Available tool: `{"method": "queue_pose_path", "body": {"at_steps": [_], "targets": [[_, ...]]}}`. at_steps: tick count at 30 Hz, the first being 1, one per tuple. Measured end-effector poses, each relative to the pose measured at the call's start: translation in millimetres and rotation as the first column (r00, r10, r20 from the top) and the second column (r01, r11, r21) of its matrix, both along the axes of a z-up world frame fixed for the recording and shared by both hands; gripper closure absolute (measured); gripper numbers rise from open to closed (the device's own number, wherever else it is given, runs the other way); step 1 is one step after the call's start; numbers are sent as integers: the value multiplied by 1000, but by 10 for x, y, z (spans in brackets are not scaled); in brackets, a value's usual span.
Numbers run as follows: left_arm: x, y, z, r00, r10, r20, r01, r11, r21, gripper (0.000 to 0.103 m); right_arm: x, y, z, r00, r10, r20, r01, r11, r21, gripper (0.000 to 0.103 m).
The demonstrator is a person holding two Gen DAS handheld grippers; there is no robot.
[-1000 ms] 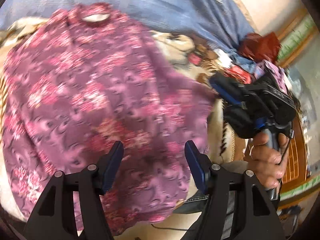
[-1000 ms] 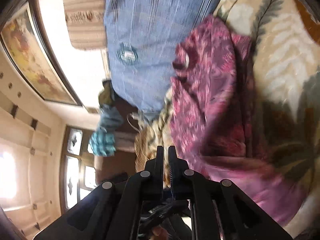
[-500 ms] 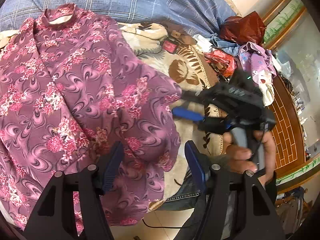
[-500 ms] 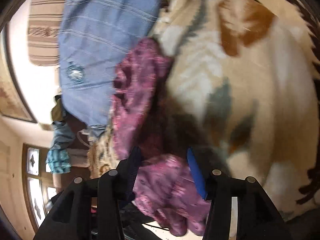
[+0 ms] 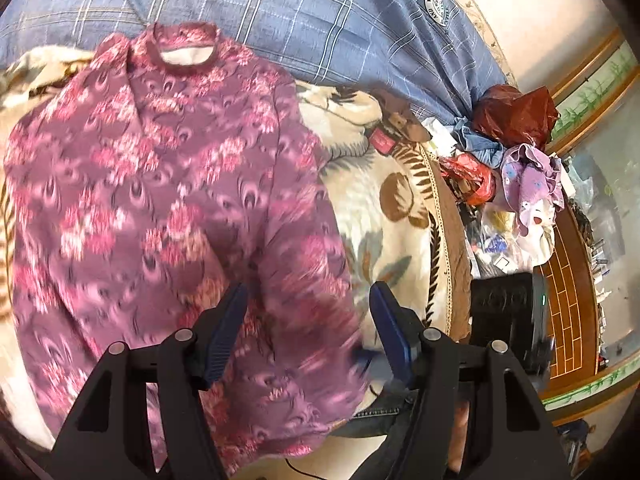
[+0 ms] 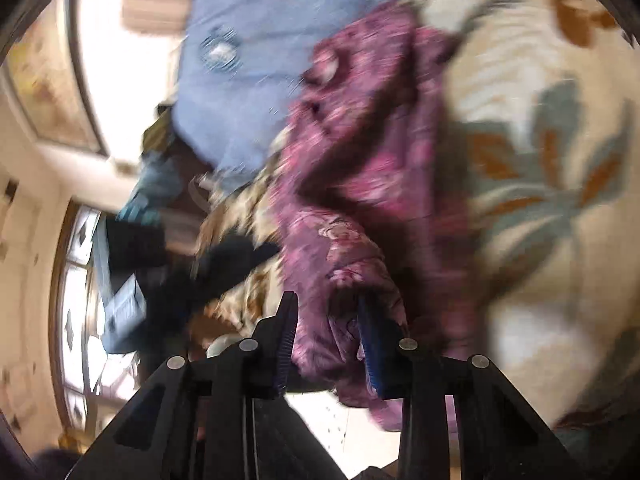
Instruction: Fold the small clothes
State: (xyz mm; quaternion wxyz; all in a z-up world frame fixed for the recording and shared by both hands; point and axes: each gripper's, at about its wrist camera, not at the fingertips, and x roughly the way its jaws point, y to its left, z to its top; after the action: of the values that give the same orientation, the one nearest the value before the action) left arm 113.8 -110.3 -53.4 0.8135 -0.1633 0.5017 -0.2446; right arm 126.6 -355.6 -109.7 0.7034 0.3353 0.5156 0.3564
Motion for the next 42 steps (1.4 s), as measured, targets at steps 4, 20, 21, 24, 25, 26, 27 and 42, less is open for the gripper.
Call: {"method": "queue_pose_path", "body": {"at_steps": [4, 20, 21, 24, 25, 26, 27, 42], "targets": [[280, -82, -158, 998, -21, -57, 24, 999, 48, 35, 6, 168, 22, 997, 76, 10, -76, 996, -46, 68], [300, 95, -544, 981, -49, -189, 57, 998, 37, 39, 231, -179, 144, 997, -62, -39, 62, 998, 0, 66], [292, 92, -539, 982, -54, -183, 63, 997, 46, 39, 298, -160, 190, 997, -63, -42, 63, 998, -6, 61], [296, 4, -554, 978, -87, -188, 92, 996, 16, 39, 754, -145, 381, 993, -107, -53, 105, 994, -44, 53], [305, -68, -540, 979, -108, -175, 113, 993, 18, 39, 922, -139, 425, 991, -124, -45, 121, 990, -66, 53], [299, -152, -527, 979, -139, -149, 148, 988, 45, 39, 1198, -145, 478, 986, -166, -34, 162, 982, -100, 53], [315, -232, -528, 978, -167, -128, 179, 980, 92, 39, 1429, -136, 507, 980, -196, -21, 192, 974, -120, 52], [329, 35, -679, 963, -246, -110, 248, 969, 5, 102, 3215, -11, -186, 955, -295, -41, 270, 914, -303, 98]]}}
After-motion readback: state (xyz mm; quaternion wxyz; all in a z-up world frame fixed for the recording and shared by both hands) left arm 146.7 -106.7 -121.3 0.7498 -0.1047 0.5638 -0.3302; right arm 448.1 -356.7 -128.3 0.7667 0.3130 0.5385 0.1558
